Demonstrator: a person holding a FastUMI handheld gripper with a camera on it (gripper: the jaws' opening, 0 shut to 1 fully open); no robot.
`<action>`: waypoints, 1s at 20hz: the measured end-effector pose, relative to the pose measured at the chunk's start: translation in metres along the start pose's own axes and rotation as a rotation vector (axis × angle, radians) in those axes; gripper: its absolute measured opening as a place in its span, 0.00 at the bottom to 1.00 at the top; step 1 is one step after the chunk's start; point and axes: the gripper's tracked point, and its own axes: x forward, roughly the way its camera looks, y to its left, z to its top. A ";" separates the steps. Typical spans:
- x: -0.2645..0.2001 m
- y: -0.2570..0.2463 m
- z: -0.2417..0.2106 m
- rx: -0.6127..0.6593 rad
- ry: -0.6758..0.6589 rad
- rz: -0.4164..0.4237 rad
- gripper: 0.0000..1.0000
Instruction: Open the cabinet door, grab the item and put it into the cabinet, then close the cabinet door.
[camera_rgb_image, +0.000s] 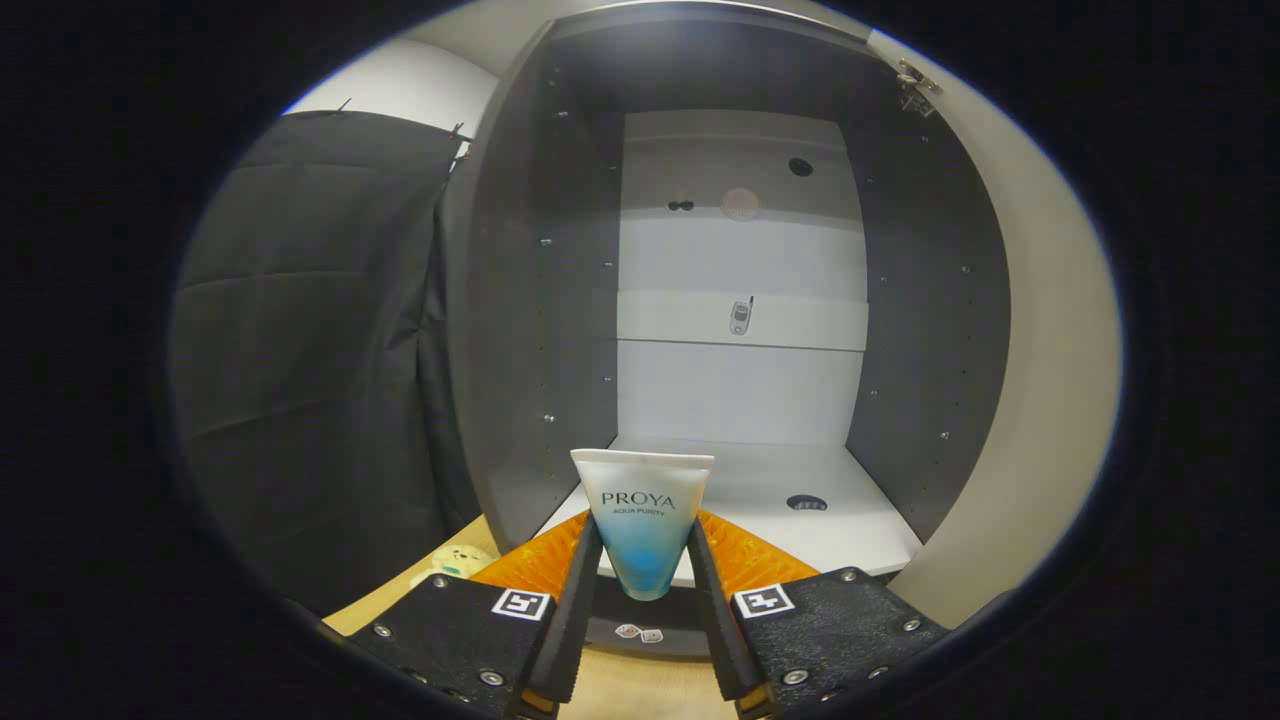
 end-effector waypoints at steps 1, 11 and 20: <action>0.007 -0.003 0.001 0.007 0.008 -0.002 0.52; 0.065 -0.015 -0.008 0.020 0.089 -0.050 0.52; 0.077 -0.021 -0.013 0.003 0.093 -0.091 0.56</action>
